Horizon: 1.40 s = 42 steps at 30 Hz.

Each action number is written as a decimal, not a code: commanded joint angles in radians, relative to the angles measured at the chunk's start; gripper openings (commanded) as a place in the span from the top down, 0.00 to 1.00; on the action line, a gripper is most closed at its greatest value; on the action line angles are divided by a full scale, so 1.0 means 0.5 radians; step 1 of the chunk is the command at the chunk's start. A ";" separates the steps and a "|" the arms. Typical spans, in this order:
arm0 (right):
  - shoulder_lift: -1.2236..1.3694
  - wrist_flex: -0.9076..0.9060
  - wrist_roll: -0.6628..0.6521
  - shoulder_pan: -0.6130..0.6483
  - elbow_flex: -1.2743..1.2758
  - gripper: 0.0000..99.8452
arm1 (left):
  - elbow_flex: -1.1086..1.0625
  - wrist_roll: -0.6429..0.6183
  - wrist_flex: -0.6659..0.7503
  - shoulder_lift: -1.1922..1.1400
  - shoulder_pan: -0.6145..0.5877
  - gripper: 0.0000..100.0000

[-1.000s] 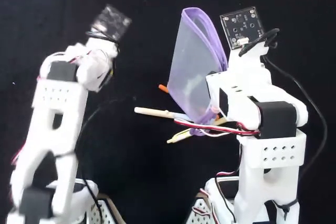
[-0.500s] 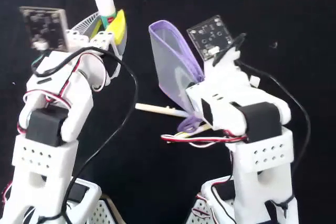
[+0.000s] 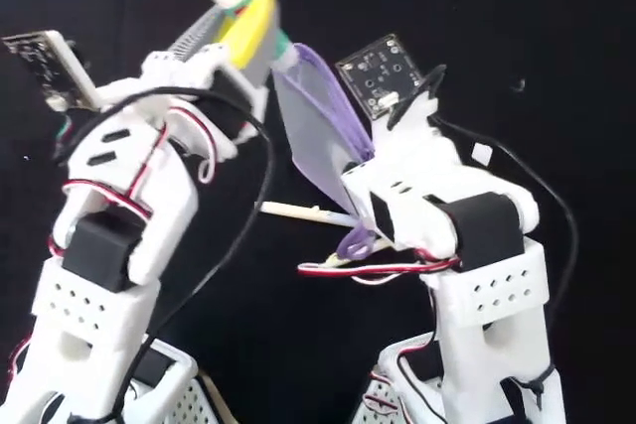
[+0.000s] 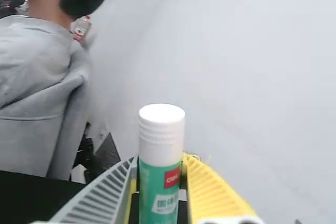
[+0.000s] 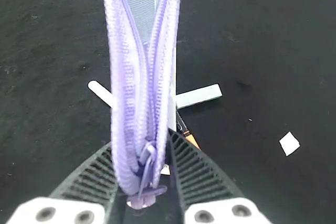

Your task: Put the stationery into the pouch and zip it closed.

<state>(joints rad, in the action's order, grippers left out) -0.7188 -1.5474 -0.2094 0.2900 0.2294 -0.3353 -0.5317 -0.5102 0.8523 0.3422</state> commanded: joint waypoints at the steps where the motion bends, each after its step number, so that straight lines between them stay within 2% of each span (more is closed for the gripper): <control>1: -0.005 0.000 -0.009 0.040 0.002 0.99 | -0.005 0.117 0.101 0.021 0.152 0.97; 5: -0.005 0.000 -0.009 0.040 -0.002 0.99 | -0.201 0.509 0.255 0.025 0.278 0.97; 8: -0.008 -0.006 -0.009 0.040 -0.008 0.99 | -0.450 0.660 0.473 0.037 0.290 0.97; 13: -0.008 -0.009 -0.009 0.040 -0.005 0.99 | -0.698 0.669 0.792 0.037 0.192 0.97; 21: -0.008 0.000 -0.009 0.040 -0.002 0.99 | -0.723 0.666 0.838 0.021 -0.044 0.97; 31: -0.008 0.000 -0.009 0.040 -0.002 0.99 | -0.910 0.672 0.853 0.018 0.011 0.97; 36: -0.008 0.000 -0.009 0.040 -0.005 0.99 | -0.968 0.684 1.043 -0.126 -0.002 0.97; 42: -0.008 0.000 -0.009 0.040 -0.002 0.99 | -0.987 0.887 1.071 -0.448 -0.005 0.96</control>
<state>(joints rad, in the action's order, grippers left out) -0.7173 -1.5397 -0.2094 0.2946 0.2294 -0.8155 -0.1281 0.0192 0.6974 0.3376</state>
